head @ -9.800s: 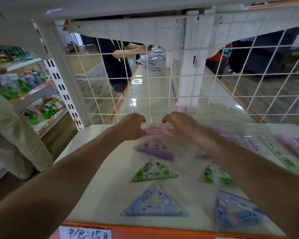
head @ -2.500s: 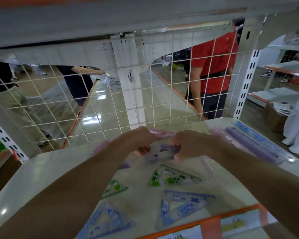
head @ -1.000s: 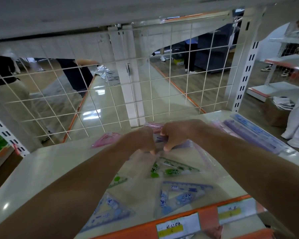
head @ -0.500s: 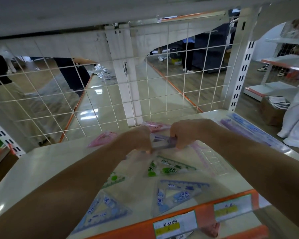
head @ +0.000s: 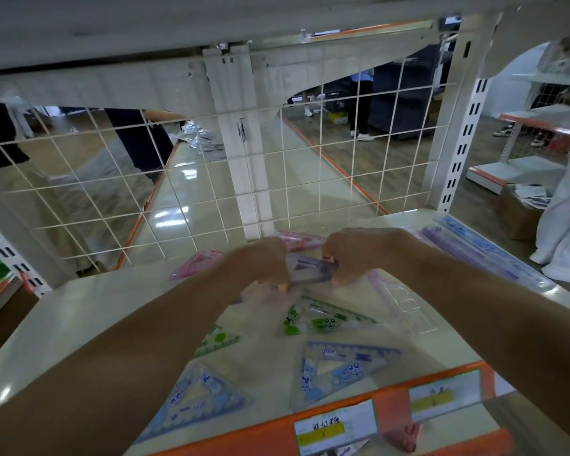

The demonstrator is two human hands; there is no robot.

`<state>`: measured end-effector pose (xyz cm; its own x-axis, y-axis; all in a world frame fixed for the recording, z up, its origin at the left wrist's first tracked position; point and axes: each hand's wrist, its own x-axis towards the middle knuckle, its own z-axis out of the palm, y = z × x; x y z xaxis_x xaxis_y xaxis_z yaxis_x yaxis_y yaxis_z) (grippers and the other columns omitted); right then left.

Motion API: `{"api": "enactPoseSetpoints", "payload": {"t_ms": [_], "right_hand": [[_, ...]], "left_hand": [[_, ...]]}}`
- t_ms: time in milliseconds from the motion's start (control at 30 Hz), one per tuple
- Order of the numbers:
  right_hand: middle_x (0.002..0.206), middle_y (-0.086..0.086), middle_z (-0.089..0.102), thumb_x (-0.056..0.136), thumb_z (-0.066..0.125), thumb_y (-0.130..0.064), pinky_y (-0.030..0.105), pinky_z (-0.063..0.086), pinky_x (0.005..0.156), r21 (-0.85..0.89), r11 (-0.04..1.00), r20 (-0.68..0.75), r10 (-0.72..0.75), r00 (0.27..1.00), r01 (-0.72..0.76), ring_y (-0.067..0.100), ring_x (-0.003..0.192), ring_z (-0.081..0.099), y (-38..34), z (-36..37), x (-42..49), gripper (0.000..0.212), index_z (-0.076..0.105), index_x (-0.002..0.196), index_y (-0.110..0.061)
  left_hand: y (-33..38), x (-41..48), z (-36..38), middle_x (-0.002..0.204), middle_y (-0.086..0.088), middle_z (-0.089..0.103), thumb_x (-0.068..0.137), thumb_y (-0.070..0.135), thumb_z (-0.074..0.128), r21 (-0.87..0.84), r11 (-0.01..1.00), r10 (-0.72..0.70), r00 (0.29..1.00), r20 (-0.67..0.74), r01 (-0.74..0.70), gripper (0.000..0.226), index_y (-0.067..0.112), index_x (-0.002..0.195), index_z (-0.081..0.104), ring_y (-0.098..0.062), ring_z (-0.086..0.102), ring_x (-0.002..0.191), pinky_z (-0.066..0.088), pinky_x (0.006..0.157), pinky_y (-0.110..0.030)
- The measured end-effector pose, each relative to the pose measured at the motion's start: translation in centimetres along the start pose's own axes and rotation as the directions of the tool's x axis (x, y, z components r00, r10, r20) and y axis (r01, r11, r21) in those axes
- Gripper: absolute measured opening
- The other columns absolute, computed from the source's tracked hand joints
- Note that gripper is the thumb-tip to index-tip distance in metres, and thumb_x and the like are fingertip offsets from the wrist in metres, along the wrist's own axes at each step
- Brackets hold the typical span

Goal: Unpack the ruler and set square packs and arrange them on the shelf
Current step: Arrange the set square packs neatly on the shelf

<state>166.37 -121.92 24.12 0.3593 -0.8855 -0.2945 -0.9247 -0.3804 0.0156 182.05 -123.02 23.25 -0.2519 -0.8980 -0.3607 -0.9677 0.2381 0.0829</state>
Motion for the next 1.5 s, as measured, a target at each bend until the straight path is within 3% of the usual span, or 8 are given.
{"api": "enactPoseSetpoints", "payload": {"t_ms": [233, 433, 600, 767, 867, 1267, 1400, 1500], "right_hand": [[0.077, 0.004, 0.052, 0.087, 0.057, -0.021, 0.02, 0.033, 0.05, -0.006, 1.0, -0.001, 0.016, 1.0, -0.016, 0.017, 0.062, 0.047, -0.5, 0.4, 0.3, 0.023, 0.066, 0.101, -0.005], [0.08, 0.003, 0.056, 0.086, 0.058, -0.021, 0.023, 0.04, 0.057, -0.028, 0.999, 0.006, 0.031, 1.0, -0.031, 0.02, 0.073, 0.053, -0.5, 0.2, 0.3, 0.026, 0.065, 0.106, -0.006], [0.128, 0.001, 0.054, 0.085, 0.066, -0.031, 0.031, 0.043, 0.095, 0.106, 0.994, -0.065, 0.009, 0.998, -0.002, 0.021, 0.113, 0.052, 0.4, -0.4, -2.1, 0.055, 0.047, 0.135, -0.019], [0.103, -0.011, 0.053, 0.08, 0.069, -0.045, 0.031, 0.047, 0.088, 0.181, 0.983, 0.096, -0.06, 0.994, 0.042, 0.013, 0.095, 0.055, -0.3, 1.6, -5.5, 0.04, 0.058, 0.115, -0.029], [0.074, -0.013, 0.037, 0.075, 0.071, -0.049, 0.027, 0.037, 0.063, 0.16, 0.987, 0.061, -0.038, 0.997, 0.028, 0.006, 0.064, 0.04, -0.5, 2.7, -5.5, 0.036, 0.039, 0.064, -0.034], [0.063, -0.006, 0.037, 0.084, 0.065, -0.031, 0.026, 0.037, 0.061, 0.008, 0.999, -0.016, -0.043, 0.999, 0.043, 0.017, 0.061, 0.042, -1.4, 2.1, -5.6, 0.039, 0.038, 0.058, -0.021], [0.074, -0.003, 0.048, 0.087, 0.063, -0.032, 0.026, 0.038, 0.06, 0.002, 1.0, 0.009, -0.031, 0.999, 0.031, 0.014, 0.065, 0.046, -1.8, 2.0, -5.9, 0.016, 0.059, 0.078, -0.02], [0.111, 0.0, 0.056, 0.089, 0.062, -0.036, 0.03, 0.044, 0.08, 0.007, 1.0, 0.055, -0.005, 0.998, 0.005, 0.015, 0.091, 0.051, -1.6, 1.8, -6.2, 0.036, 0.058, 0.121, -0.021]], "left_hand": [[0.3, -0.3, 0.6, 0.068, 0.002, 0.045, 0.081, 0.02, 0.072, -0.01, 1.0, -0.008, 0.998, -0.067, 0.007, 0.023, 0.009, 0.098, 0.061, -0.01, 0.043, 0.058, 0.034, 0.048, -0.019], [0.5, -0.7, 0.3, 0.075, -0.004, 0.052, 0.081, 0.018, 0.071, 0.023, 1.0, -0.008, 0.998, -0.057, 0.01, 0.024, 0.01, 0.071, 0.051, -0.012, 0.045, 0.058, 0.033, 0.045, -0.021], [-0.6, -3.1, -0.3, 0.125, -0.007, 0.055, 0.082, 0.029, 0.07, 0.004, 1.0, 0.008, 0.994, -0.113, -0.008, 0.052, 0.01, 0.128, 0.054, -0.024, 0.055, 0.111, 0.045, 0.085, -0.028], [-0.6, -6.6, 1.4, 0.126, -0.002, 0.054, 0.081, 0.036, 0.071, -0.032, 0.995, 0.099, 0.995, 0.01, -0.098, 0.063, 0.016, 0.136, 0.047, -0.019, 0.054, 0.109, 0.046, 0.096, -0.03], [0.0, -7.0, 2.8, 0.119, -0.006, 0.06, 0.081, 0.034, 0.072, -0.007, 0.994, 0.108, 0.993, 0.039, -0.107, 0.053, 0.008, 0.124, 0.056, -0.022, 0.059, 0.104, 0.05, 0.093, -0.036], [0.6, -5.2, 4.3, 0.068, -0.009, 0.052, 0.075, 0.012, 0.065, -0.051, 0.99, 0.123, 0.986, -0.117, -0.13, 0.007, 0.011, 0.071, 0.059, -0.023, 0.052, 0.065, 0.043, 0.06, -0.032], [0.7, -5.2, 4.3, 0.071, -0.007, 0.054, 0.077, 0.015, 0.066, -0.051, 0.991, 0.12, 0.986, -0.112, -0.127, 0.009, 0.014, 0.074, 0.058, -0.021, 0.052, 0.066, 0.044, 0.061, -0.032], [1.0, -6.0, 3.7, 0.079, -0.007, 0.054, 0.08, 0.016, 0.067, -0.063, 0.991, 0.109, 0.991, -0.077, -0.114, 0.01, 0.013, 0.081, 0.057, -0.022, 0.053, 0.073, 0.043, 0.066, -0.03]]}}
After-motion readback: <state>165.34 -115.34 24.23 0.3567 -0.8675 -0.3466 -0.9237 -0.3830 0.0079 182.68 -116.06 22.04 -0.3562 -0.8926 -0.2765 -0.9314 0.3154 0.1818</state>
